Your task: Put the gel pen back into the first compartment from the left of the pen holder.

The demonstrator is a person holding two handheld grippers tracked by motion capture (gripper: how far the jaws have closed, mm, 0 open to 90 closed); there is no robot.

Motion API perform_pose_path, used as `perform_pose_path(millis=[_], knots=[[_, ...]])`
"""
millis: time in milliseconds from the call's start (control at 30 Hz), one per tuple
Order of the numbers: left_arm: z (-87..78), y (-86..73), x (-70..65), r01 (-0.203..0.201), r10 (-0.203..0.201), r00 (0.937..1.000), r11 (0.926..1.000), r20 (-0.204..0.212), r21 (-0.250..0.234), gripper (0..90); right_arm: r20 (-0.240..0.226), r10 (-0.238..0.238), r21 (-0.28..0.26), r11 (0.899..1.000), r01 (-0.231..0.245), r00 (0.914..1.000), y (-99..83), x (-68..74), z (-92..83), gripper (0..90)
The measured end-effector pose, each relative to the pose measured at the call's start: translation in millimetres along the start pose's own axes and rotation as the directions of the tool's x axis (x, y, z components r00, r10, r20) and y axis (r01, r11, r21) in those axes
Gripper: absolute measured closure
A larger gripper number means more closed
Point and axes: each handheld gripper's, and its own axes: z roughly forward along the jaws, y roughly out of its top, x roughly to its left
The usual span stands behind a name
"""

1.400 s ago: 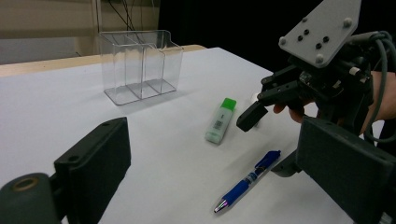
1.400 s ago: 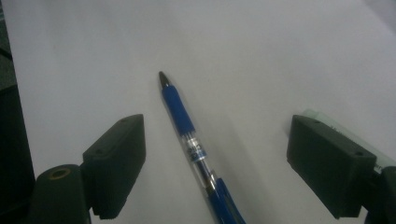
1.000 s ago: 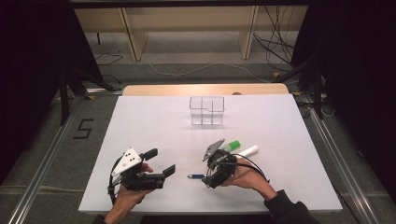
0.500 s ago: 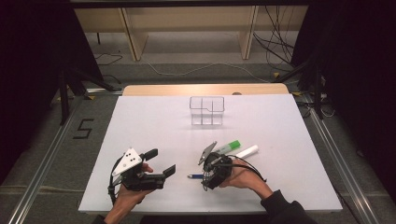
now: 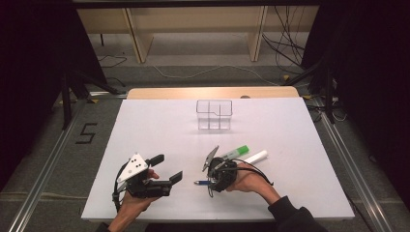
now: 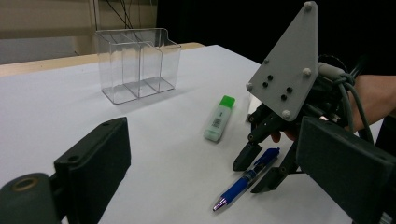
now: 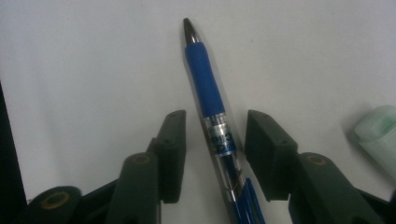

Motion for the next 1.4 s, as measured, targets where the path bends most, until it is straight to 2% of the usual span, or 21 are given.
perform_pose_path(millis=[67,133,167,200,300,600,733,867,1000,1100,1200,1300,1400], knots=[[-0.5,-0.2,0.5,-0.003,0.003,1.0000,1.0000,0.000,0.001,9.3,0.000,0.008,0.011,1.000,-0.008,1.0000,2.0,-0.7,0.0,63.9],[-0.9,-0.3,0.9,0.000,0.000,1.0000,1.0000,-0.001,-0.002,9.3,-0.005,-0.012,0.032,0.999,0.013,0.9999,3.6,-2.8,-0.5,66.2],[-1.0,-0.3,1.2,0.000,0.000,1.0000,1.0000,-0.001,-0.002,9.3,-0.004,0.005,0.031,1.000,-0.005,1.0000,4.8,-2.0,-0.1,67.5],[-0.9,-0.3,1.4,0.001,-0.001,1.0000,1.0000,-0.001,-0.002,9.3,-0.002,-0.014,0.044,0.999,0.014,0.9999,5.2,-3.2,-0.5,68.7],[-0.7,-0.2,1.0,-0.003,0.003,1.0000,1.0000,-0.001,0.001,9.3,-0.006,-0.012,0.051,0.999,0.013,0.9999,6.2,-2.6,-0.4,71.6],[-0.5,-0.1,0.3,-0.004,0.004,1.0000,1.0000,0.000,0.001,9.3,-0.002,-0.067,0.079,0.995,0.067,0.9978,8.3,-0.4,-1.0,76.8],[-0.5,-0.1,0.6,-0.003,0.003,1.0000,1.0000,0.000,0.002,9.3,-0.008,-0.070,0.086,0.994,0.071,0.9975,8.7,0.5,-1.2,79.0],[-0.7,0.0,0.8,-0.007,0.007,1.0000,1.0000,-0.003,0.002,9.3,0.010,-0.100,0.095,0.991,0.098,0.9949,10.3,3.1,-1.1,79.6],[-0.9,0.1,0.8,-0.006,0.006,1.0000,1.0000,-0.004,0.000,9.3,0.029,-0.109,0.096,0.990,0.106,0.9936,11.2,5.7,-3.4,79.8],[-1.0,0.1,0.7,-0.007,0.007,1.0000,1.0000,-0.003,0.000,9.3,0.043,-0.079,0.050,0.996,0.077,0.9960,9.4,2.4,-11.0,79.8],[-0.7,-0.1,0.8,-0.008,0.008,0.9999,1.0000,-0.007,0.002,9.3,0.041,-0.049,-0.038,0.998,0.050,0.9980,6.2,-4.1,-22.3,79.9],[-0.6,-0.1,0.8,-0.009,0.009,0.9999,1.0000,-0.008,0.002,9.3,0.038,-0.004,-0.125,0.992,0.009,0.9993,2.8,-10.2,-34.6,79.9],[-0.8,0.0,1.0,-0.009,0.009,0.9999,1.0000,-0.009,0.001,9.3,0.020,0.042,-0.217,0.975,-0.037,0.9989,-0.4,-15.8,-43.4,79.9]])
